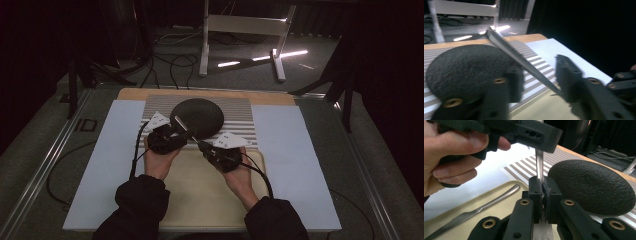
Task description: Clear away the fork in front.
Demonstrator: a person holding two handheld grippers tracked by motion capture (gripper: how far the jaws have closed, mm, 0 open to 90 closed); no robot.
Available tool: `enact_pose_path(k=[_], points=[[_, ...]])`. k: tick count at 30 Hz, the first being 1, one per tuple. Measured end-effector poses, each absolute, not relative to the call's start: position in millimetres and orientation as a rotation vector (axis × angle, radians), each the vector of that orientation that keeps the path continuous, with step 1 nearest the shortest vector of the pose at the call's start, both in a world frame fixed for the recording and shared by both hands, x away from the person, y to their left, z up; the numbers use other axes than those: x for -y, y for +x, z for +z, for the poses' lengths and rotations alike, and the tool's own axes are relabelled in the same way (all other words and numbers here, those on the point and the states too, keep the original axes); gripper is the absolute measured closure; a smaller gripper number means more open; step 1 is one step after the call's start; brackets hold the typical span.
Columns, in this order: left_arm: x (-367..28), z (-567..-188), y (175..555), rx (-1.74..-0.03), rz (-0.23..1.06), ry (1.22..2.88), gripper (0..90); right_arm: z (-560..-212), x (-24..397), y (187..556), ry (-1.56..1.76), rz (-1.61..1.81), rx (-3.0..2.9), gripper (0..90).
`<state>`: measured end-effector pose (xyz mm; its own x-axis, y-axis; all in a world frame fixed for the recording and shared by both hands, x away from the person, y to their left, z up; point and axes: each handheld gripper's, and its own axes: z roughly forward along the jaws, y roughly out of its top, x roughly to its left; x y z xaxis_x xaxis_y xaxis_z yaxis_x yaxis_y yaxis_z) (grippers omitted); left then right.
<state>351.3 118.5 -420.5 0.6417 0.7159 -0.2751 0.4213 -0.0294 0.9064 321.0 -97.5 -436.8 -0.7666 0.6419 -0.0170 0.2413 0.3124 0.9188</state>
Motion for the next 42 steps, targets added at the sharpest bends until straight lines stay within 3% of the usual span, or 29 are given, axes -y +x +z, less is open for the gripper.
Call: enact_pose_path(k=[9,11,13,14,18,24,25,27,30,32,33,42], points=[[-112.7,-419.7,350.3,-0.887,0.217,1.640,85.4,-439.0,91.0,319.1,0.803,1.435,-2.165,90.0],[-109.0,-421.8,349.6,-0.876,0.233,1.676,82.5,-437.2,89.6,319.0,0.800,1.451,-2.161,90.0],[-109.3,-424.2,351.3,-0.888,0.193,1.660,85.7,-435.0,86.6,318.2,0.789,1.425,-2.162,90.0],[-108.3,-423.7,350.1,-0.898,0.245,1.675,86.9,-434.4,86.2,317.7,0.773,1.419,-2.163,90.0],[-111.9,-421.5,349.9,-0.897,0.251,1.670,87.2,-433.2,90.2,316.2,0.742,1.411,-2.191,89.2],[-120.5,-413.8,349.1,-0.902,0.266,1.648,87.2,-434.7,103.9,320.2,0.749,1.403,-2.213,61.3],[-121.8,-412.5,349.2,-0.903,0.267,1.649,87.2,-435.0,105.6,320.5,0.766,1.392,-2.214,52.7],[-124.9,-410.2,349.4,-0.902,0.267,1.646,87.2,-435.4,109.7,321.9,0.793,1.366,-2.218,47.8],[-129.7,-407.5,349.8,-0.900,0.260,1.637,87.2,-437.0,115.7,324.3,0.831,1.342,-2.220,29.4],[-129.7,-407.5,349.8,-0.900,0.260,1.637,87.2,-437.6,117.1,324.6,0.848,1.323,-2.216,29.4],[-133.2,-405.5,349.6,-0.910,0.266,1.639,87.2,-439.1,120.4,325.2,0.880,1.302,-2.199,16.7],[-143.9,-403.0,348.9,-0.921,0.265,1.627,87.1,-438.4,135.9,325.7,0.883,1.247,-2.178,9.9]])
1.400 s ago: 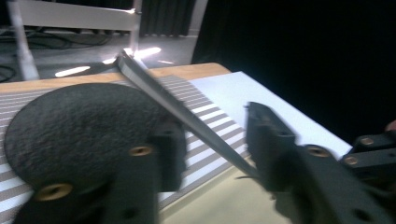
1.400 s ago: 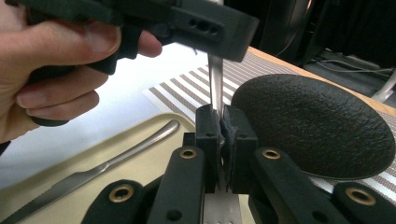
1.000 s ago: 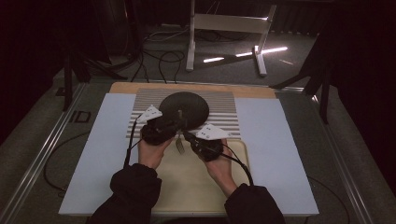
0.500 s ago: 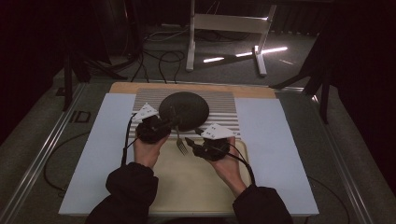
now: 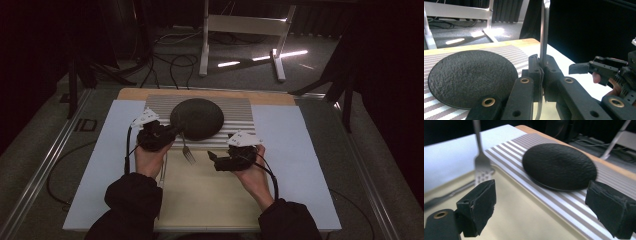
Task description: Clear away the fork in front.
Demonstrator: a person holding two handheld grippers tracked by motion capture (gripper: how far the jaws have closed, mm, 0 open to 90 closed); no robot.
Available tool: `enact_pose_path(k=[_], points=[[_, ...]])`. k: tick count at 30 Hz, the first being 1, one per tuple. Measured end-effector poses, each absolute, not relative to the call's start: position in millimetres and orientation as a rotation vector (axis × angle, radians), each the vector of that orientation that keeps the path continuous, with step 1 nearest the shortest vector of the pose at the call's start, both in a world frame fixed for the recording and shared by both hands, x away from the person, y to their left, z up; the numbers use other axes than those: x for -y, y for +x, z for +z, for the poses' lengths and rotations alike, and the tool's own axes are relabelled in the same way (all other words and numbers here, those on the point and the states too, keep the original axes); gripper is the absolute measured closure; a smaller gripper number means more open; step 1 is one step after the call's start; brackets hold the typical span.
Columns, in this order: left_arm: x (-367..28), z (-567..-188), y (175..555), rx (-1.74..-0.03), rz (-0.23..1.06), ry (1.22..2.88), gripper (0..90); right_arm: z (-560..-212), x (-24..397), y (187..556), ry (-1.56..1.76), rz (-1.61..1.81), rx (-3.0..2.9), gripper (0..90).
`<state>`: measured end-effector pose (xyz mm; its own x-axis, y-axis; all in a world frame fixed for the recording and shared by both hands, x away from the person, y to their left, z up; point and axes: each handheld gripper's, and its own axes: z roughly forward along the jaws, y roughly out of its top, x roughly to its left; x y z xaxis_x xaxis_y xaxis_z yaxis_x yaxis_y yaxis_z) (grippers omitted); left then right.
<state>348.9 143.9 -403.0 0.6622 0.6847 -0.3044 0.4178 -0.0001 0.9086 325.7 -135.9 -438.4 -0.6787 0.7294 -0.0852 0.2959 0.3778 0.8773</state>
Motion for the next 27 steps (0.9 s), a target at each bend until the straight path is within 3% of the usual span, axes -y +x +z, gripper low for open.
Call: enact_pose_path(k=[27], points=[[-164.7,-409.7,350.9,-0.996,0.249,1.636,87.1,-455.1,216.8,309.0,0.991,1.216,-2.051,8.6]])
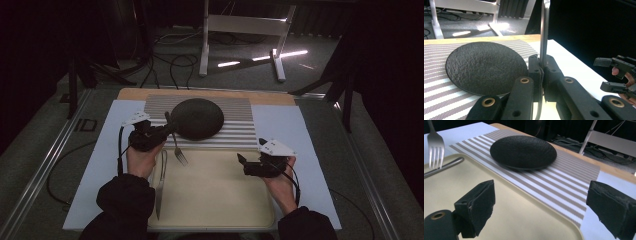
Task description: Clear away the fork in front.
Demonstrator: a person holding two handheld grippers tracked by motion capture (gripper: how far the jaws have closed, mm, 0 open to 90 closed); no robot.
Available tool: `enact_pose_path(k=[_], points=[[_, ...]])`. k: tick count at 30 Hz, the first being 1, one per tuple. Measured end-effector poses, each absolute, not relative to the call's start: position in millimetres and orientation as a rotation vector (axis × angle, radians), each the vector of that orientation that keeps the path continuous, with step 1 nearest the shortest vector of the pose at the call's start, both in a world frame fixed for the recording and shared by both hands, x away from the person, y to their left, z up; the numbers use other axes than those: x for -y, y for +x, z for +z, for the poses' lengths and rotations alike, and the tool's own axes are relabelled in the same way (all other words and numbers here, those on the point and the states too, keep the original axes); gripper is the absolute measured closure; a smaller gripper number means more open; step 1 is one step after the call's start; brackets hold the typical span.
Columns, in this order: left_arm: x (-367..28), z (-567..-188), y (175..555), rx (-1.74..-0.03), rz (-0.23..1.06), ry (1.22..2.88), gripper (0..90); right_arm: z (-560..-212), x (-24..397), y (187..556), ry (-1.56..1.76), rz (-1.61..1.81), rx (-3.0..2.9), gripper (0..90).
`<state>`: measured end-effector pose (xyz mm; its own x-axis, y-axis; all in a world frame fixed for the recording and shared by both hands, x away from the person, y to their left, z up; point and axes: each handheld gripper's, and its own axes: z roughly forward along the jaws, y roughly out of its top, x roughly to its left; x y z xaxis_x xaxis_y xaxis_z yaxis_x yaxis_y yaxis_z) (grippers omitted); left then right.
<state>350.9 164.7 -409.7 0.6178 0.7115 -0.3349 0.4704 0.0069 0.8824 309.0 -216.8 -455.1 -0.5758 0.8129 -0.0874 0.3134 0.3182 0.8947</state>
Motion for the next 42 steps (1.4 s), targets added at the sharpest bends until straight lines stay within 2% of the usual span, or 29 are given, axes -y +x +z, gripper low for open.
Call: enact_pose_path(k=[14,42], points=[[-167.4,-415.9,350.7,-1.003,0.230,1.657,87.0,-476.5,249.1,297.9,1.066,1.230,-2.013,8.6],[-177.5,-434.0,343.7,-0.992,0.124,1.717,87.0,-490.8,276.9,275.7,1.114,1.328,-1.926,8.6]])
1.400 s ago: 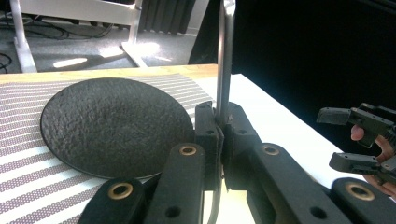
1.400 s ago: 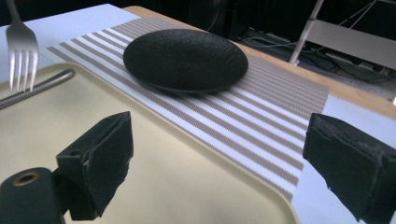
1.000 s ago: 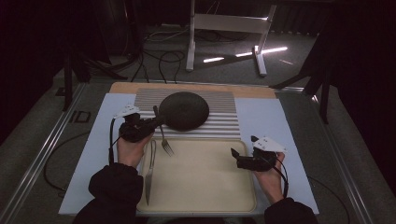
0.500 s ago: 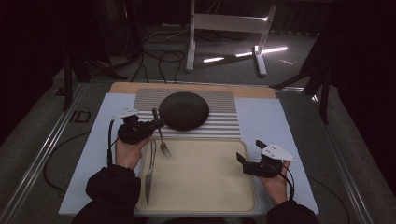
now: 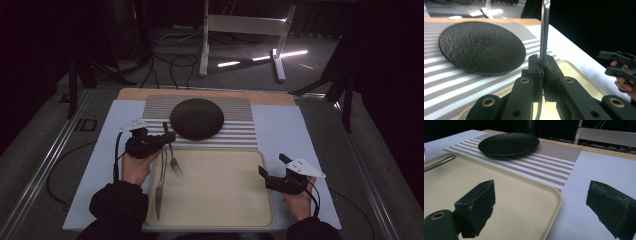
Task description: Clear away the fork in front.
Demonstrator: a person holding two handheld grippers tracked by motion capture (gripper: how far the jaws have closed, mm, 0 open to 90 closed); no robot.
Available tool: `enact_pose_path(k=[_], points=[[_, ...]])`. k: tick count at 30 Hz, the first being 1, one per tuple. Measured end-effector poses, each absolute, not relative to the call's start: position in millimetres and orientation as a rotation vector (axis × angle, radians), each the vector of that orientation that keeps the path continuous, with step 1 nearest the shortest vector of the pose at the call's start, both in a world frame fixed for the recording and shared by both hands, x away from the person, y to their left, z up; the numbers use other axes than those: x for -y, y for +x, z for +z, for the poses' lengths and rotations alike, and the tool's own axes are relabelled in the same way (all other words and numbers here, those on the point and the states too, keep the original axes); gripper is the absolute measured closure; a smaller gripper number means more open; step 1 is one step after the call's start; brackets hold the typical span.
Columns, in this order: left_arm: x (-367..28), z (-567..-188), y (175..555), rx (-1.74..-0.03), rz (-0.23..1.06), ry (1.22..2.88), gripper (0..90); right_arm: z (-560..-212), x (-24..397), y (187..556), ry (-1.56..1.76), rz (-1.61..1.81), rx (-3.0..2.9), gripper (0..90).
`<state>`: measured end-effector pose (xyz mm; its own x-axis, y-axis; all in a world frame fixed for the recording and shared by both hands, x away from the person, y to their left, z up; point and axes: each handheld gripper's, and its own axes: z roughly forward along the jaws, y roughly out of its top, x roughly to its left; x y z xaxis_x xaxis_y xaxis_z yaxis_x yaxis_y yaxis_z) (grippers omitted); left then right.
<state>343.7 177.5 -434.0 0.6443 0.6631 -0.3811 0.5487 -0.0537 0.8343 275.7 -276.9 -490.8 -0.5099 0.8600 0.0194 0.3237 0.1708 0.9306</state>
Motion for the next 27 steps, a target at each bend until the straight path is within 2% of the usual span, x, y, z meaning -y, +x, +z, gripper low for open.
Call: enact_pose_path(k=[16,27], points=[[-182.5,-458.4,333.9,-1.013,0.029,1.772,86.8,-492.8,278.5,275.2,1.083,1.344,-1.908,8.6],[-176.6,-477.5,327.7,-0.958,-0.046,1.835,83.7,-492.8,279.3,275.1,1.096,1.341,-1.907,8.6]])
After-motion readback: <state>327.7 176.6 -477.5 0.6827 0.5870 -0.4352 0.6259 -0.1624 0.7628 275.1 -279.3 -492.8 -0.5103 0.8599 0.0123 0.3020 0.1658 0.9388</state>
